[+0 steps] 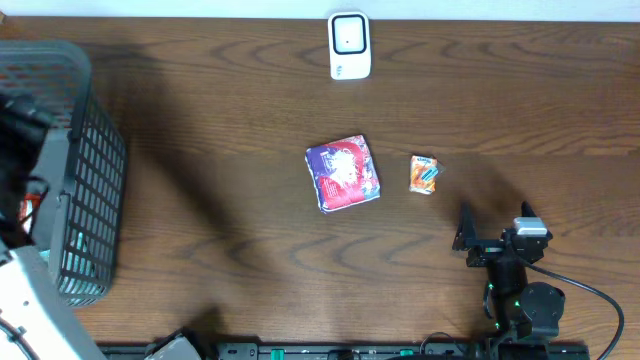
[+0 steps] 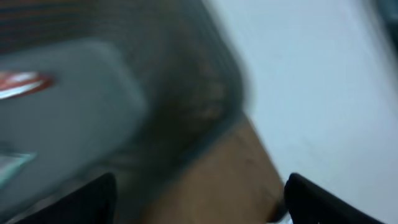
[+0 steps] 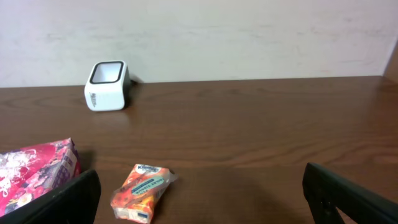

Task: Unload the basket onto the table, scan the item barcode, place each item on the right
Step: 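Return the left gripper to the basket and grasp the mint-green packet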

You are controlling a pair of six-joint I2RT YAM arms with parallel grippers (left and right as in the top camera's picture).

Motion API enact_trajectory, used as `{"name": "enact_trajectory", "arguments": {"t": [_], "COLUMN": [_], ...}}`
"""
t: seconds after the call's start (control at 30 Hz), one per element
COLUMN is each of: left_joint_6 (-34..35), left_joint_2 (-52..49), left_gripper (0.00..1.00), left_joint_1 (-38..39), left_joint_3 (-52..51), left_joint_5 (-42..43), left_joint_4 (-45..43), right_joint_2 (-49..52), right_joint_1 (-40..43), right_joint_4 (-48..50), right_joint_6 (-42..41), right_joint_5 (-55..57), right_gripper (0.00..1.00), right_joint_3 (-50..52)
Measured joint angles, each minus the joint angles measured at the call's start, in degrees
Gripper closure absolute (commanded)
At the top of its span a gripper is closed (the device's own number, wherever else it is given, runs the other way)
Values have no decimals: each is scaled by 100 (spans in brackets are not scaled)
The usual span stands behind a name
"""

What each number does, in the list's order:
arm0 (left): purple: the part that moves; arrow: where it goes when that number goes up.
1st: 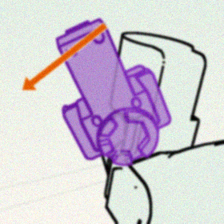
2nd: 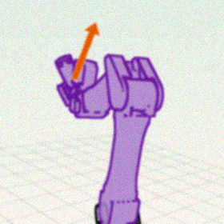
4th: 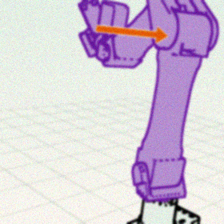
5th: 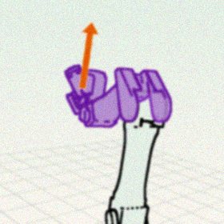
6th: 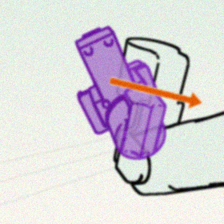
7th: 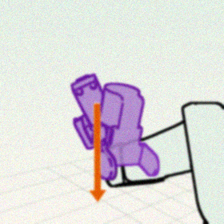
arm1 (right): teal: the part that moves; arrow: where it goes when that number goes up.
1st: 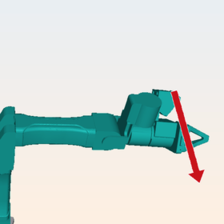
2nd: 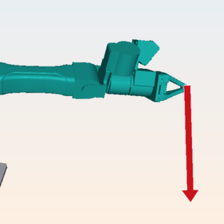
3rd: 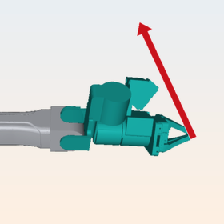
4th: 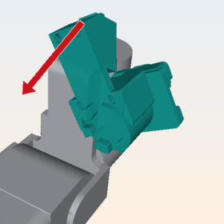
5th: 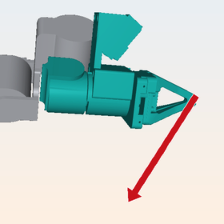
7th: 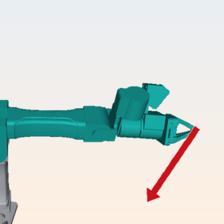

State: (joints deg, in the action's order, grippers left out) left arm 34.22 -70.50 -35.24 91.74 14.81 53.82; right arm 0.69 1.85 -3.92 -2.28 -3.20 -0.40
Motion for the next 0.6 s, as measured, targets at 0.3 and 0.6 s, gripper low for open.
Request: {"name": "enact_trajectory", "arguments": {"t": [0.3, 0.6], "left_joint_6": [179, 481], "left_joint_2": [-809, -1692], "left_gripper": [14, 14], "left_joint_1": [-1078, -1084], "left_joint_3": [7, 11], "left_joint_5": [-190, -911], "left_joint_4": [944, 1268], "right_joint_2": [0, 0], "right_joint_1": [0, 0], "right_joint_4": [0, 0], "right_joint_6": [0, 0], "right_joint_5": [0, 0], "right_gripper": [1, 1], "right_joint_3": [0, 0]}}
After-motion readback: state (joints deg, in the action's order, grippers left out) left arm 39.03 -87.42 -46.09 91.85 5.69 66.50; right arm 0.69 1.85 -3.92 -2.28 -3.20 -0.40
